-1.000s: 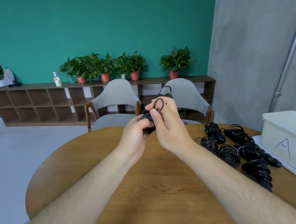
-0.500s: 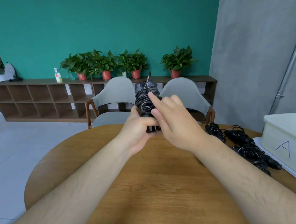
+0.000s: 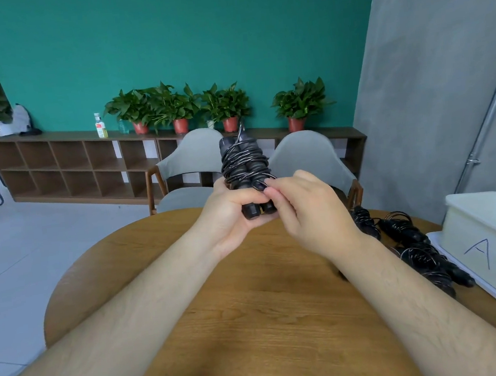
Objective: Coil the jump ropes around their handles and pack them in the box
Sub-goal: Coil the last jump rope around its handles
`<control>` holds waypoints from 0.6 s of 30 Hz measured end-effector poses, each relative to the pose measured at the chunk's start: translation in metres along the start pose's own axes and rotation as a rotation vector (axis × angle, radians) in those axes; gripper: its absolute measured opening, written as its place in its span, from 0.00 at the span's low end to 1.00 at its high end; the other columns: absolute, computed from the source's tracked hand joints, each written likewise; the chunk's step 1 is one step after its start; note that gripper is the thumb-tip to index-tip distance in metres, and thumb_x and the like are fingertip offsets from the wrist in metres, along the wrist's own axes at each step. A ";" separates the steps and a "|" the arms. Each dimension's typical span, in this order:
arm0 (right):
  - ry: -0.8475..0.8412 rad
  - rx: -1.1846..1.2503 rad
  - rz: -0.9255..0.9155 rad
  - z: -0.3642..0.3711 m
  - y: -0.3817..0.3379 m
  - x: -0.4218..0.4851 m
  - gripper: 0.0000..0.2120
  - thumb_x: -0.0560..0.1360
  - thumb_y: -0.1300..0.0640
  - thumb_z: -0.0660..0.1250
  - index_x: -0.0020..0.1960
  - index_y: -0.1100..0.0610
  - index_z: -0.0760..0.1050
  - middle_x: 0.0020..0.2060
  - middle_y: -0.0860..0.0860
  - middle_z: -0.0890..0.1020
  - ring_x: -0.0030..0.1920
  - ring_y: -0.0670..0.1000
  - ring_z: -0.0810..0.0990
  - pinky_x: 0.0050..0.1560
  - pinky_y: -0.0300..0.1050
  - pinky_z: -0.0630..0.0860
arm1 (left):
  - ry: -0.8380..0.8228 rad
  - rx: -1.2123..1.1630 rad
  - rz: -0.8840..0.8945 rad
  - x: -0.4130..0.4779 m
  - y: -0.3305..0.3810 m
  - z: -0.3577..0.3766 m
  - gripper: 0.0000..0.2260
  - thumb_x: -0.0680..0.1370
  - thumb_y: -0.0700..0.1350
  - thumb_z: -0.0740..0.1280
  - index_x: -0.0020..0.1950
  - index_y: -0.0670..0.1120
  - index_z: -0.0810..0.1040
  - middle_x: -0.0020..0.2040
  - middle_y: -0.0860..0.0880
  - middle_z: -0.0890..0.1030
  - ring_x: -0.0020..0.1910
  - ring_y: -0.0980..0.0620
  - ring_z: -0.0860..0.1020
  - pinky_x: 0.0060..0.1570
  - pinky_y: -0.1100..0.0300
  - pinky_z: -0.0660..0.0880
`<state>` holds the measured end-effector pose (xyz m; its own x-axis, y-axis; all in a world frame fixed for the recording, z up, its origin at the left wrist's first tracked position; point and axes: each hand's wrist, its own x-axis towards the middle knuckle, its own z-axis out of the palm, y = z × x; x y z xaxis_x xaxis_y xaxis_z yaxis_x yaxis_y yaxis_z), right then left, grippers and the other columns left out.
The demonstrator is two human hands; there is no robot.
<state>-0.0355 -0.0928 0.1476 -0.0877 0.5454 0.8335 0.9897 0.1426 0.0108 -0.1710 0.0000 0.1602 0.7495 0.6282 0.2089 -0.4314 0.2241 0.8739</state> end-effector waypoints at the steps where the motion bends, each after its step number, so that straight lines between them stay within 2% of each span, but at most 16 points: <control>1: -0.013 0.001 0.013 -0.001 -0.002 0.000 0.10 0.82 0.57 0.63 0.50 0.61 0.81 0.35 0.50 0.80 0.39 0.50 0.72 0.42 0.43 0.69 | 0.016 0.024 0.004 0.000 -0.001 0.001 0.25 0.73 0.23 0.64 0.70 0.37 0.68 0.56 0.36 0.81 0.55 0.39 0.83 0.50 0.40 0.81; 5: -0.042 -0.009 0.075 -0.002 -0.005 0.003 0.11 0.82 0.56 0.64 0.44 0.59 0.79 0.32 0.49 0.77 0.38 0.50 0.71 0.39 0.47 0.69 | 0.071 0.112 0.038 -0.001 -0.005 0.002 0.34 0.72 0.22 0.66 0.72 0.47 0.62 0.58 0.39 0.82 0.54 0.40 0.84 0.47 0.43 0.82; 8: 0.023 -0.035 0.116 0.002 -0.008 0.003 0.09 0.79 0.57 0.69 0.42 0.60 0.79 0.30 0.51 0.76 0.36 0.52 0.73 0.35 0.48 0.71 | 0.084 0.206 0.072 -0.002 -0.008 0.003 0.37 0.72 0.23 0.66 0.72 0.51 0.59 0.61 0.40 0.81 0.53 0.45 0.85 0.47 0.47 0.82; 12: 0.131 -0.113 0.168 0.010 -0.014 -0.002 0.10 0.78 0.59 0.70 0.39 0.61 0.76 0.28 0.53 0.75 0.33 0.56 0.75 0.31 0.47 0.72 | 0.089 0.234 0.086 -0.004 -0.016 0.007 0.36 0.73 0.22 0.63 0.71 0.53 0.59 0.60 0.43 0.82 0.53 0.49 0.84 0.48 0.49 0.82; 16: 0.210 -0.138 0.218 0.014 -0.018 -0.004 0.14 0.79 0.53 0.61 0.40 0.61 0.76 0.28 0.53 0.77 0.31 0.56 0.75 0.30 0.46 0.71 | 0.069 0.139 0.075 -0.005 -0.027 0.006 0.33 0.74 0.21 0.62 0.68 0.52 0.62 0.57 0.43 0.83 0.52 0.46 0.85 0.47 0.48 0.81; 18: 0.214 -0.143 0.249 0.015 -0.020 -0.003 0.14 0.80 0.53 0.61 0.40 0.61 0.76 0.27 0.53 0.77 0.31 0.56 0.75 0.31 0.45 0.69 | 0.050 0.114 0.084 -0.006 -0.030 0.006 0.33 0.74 0.21 0.61 0.69 0.51 0.61 0.54 0.45 0.85 0.51 0.46 0.85 0.46 0.49 0.81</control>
<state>-0.0567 -0.0850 0.1363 0.1692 0.3616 0.9169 0.9848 -0.0983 -0.1429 -0.1597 -0.0149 0.1357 0.6859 0.6784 0.2633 -0.4292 0.0850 0.8992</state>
